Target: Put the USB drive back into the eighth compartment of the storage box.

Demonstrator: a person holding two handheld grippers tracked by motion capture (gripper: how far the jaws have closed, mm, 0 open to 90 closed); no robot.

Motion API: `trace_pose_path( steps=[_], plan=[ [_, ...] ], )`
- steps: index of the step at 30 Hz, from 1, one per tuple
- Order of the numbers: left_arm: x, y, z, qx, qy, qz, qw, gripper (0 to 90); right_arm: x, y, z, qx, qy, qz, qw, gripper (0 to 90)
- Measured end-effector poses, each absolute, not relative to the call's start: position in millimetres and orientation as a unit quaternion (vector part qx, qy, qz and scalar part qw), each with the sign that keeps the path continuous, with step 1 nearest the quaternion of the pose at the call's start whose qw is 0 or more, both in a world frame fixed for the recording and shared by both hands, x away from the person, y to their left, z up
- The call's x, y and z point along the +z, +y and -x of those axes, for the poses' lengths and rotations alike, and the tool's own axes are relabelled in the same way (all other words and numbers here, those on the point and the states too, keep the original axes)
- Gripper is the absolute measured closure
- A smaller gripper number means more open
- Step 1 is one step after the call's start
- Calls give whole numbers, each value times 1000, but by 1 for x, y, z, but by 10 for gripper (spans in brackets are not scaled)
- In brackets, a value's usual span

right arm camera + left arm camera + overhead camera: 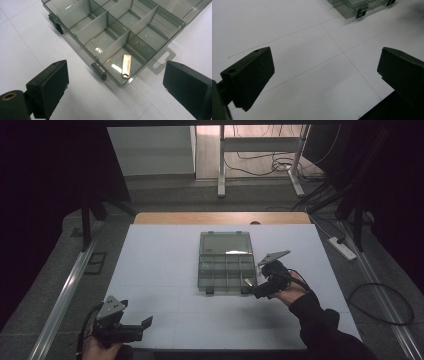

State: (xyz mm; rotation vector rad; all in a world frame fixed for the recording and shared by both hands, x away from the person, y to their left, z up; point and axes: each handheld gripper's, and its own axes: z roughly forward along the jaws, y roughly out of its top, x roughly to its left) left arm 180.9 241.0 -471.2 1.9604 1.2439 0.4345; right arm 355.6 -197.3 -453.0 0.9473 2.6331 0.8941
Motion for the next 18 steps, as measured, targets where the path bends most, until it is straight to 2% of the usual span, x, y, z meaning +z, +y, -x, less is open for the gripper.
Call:
trace_pose_path(
  steps=[18],
  plan=[
    [-471,241,-181,170,488,-768,379,10,-450,-226,-335,311,885,-331,98,6]
  ],
)
